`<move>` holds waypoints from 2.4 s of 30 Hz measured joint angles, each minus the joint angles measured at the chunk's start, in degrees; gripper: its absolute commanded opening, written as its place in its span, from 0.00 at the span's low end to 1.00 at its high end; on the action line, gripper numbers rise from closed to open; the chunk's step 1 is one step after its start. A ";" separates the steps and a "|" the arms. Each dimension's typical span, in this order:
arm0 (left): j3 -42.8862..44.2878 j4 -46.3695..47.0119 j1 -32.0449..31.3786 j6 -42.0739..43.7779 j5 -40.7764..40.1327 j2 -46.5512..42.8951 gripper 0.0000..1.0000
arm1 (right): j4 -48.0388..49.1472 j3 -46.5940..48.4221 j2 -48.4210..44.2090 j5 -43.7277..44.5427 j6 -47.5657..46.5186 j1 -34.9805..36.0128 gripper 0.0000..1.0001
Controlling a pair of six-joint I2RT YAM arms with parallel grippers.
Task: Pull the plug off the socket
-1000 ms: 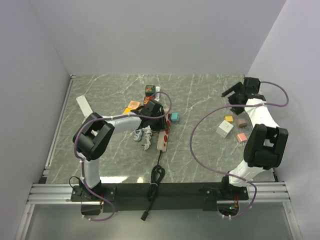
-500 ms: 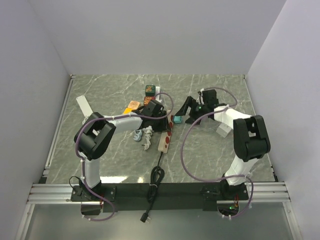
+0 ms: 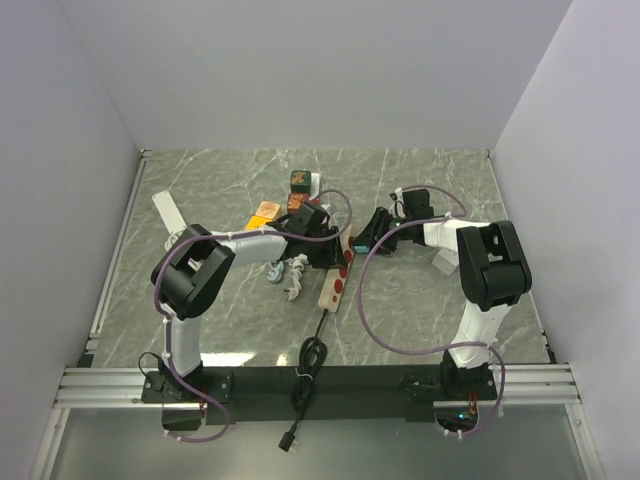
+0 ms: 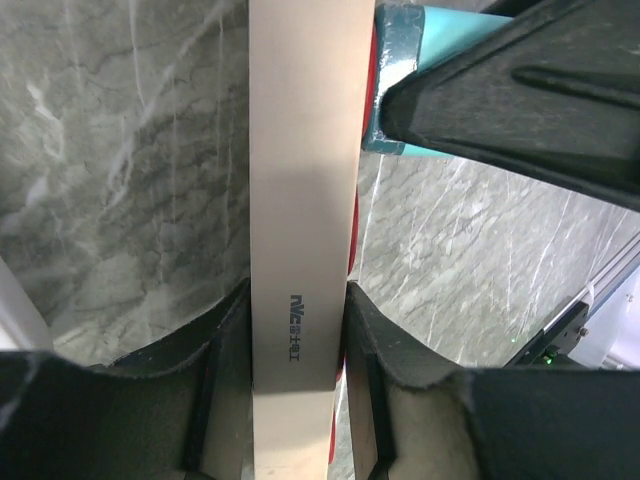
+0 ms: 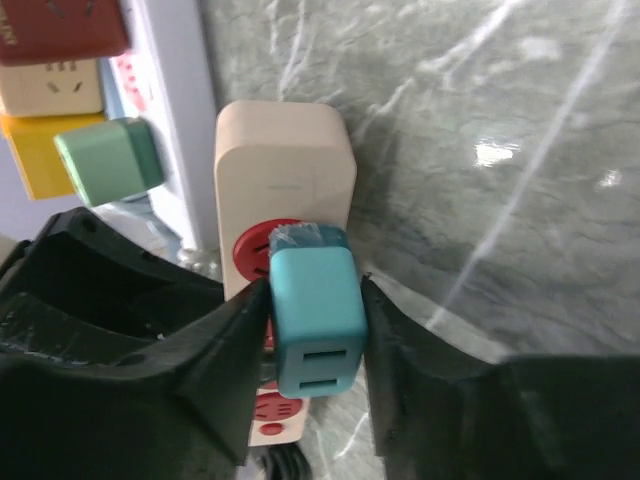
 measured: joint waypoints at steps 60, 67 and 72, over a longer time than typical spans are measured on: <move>1.03 3.30 -2.19 -0.83 3.52 2.40 0.00 | 2.51 -13.62 -14.49 6.36 8.83 -3.08 0.00; 3.80 -0.46 -2.51 0.52 6.21 2.97 0.00 | 2.34 -17.33 -21.16 10.03 9.81 -3.21 0.00; 2.32 3.32 -2.69 0.26 5.14 2.73 0.00 | -3.87 -10.49 -15.06 2.86 6.86 -6.99 0.00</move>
